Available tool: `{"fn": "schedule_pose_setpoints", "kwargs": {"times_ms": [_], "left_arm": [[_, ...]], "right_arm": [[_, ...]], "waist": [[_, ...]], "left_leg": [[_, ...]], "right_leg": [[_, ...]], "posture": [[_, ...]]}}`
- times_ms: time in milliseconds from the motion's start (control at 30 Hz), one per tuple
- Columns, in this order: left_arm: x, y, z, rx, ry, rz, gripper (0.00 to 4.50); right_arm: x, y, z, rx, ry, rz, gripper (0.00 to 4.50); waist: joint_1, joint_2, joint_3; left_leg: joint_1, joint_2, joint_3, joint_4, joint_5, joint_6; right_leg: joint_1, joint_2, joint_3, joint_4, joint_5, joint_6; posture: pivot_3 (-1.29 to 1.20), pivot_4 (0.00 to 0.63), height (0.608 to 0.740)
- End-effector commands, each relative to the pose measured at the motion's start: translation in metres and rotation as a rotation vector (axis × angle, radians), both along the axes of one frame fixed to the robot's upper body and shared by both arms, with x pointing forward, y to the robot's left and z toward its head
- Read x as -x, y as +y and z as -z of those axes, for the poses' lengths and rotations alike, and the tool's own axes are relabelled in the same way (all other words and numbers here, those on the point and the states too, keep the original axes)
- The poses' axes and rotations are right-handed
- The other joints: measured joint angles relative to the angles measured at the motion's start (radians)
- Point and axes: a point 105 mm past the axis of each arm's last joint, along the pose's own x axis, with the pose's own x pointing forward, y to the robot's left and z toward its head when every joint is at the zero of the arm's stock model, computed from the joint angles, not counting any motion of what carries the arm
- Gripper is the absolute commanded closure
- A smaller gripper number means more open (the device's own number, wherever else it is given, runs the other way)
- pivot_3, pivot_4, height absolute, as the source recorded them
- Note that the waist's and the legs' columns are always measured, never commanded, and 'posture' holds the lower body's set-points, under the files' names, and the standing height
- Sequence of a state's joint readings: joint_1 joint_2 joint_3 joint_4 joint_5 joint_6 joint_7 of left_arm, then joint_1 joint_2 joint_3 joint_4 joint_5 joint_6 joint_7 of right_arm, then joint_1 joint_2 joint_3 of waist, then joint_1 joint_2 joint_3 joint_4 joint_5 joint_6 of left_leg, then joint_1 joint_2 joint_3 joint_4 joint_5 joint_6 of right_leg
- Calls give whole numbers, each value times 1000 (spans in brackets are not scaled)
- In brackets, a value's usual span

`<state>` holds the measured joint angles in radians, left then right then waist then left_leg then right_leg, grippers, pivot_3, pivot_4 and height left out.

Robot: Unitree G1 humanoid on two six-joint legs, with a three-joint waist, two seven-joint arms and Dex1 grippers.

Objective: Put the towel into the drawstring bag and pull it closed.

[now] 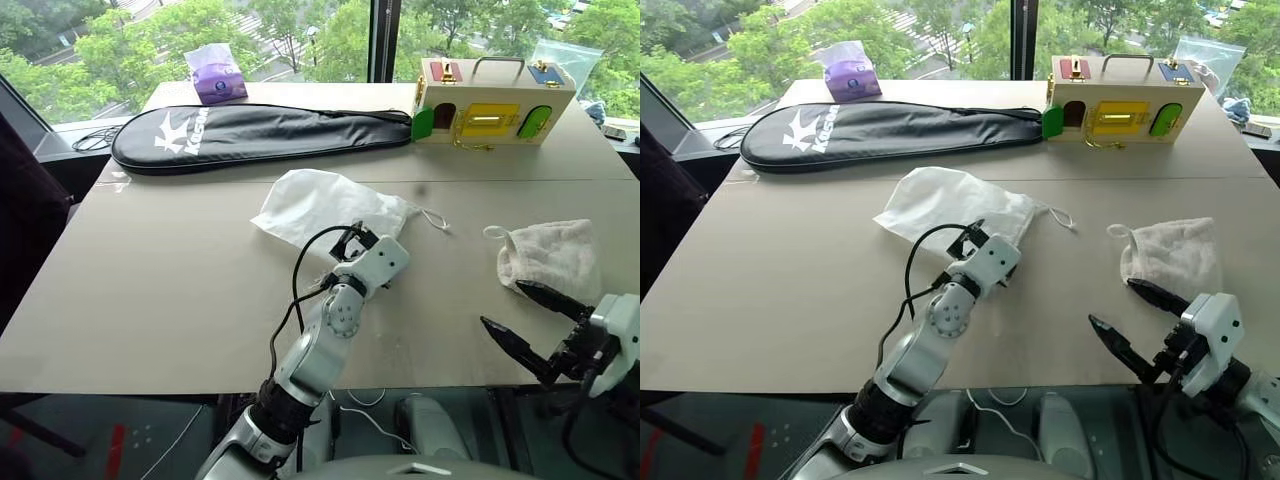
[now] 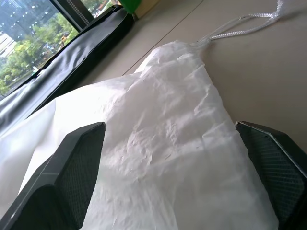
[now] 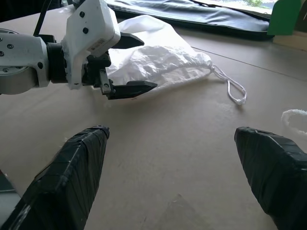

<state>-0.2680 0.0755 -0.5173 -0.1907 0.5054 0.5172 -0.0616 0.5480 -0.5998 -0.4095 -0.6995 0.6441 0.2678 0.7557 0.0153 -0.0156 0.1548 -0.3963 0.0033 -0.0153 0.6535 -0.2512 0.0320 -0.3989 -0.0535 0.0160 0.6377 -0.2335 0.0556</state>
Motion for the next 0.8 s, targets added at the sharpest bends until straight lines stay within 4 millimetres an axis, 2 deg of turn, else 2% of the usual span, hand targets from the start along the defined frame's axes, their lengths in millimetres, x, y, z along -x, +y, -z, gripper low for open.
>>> {"fn": "schedule_pose_setpoints", "kwargs": {"times_ms": [33,533,767,800], "left_arm": [[1,0,-17,38,-101,4,0],[-3,18,-26,49,-211,-50,0],[-4,18,-17,64,-147,9,0],[-4,18,-16,80,-129,16,536]], "right_arm": [[5,1,-10,12,-30,-4,17],[3,-1,-5,8,-35,22,17],[0,-1,-3,3,-48,34,17],[0,-1,-3,2,-50,35,0]], "waist": [[1,0,0],[1,0,0],[1,0,0],[1,0,0]], "left_leg": [[0,0,-1,0,0,0],[-1,0,-1,0,0,0],[-1,0,0,0,0,0],[-1,0,0,0,0,0]], "right_leg": [[0,0,-1,0,0,0],[0,0,-1,0,0,0],[0,0,-1,0,0,0],[0,-1,0,0,0,0]], "posture": [[0,150,740],[0,150,740],[0,150,740],[0,150,740]]}}
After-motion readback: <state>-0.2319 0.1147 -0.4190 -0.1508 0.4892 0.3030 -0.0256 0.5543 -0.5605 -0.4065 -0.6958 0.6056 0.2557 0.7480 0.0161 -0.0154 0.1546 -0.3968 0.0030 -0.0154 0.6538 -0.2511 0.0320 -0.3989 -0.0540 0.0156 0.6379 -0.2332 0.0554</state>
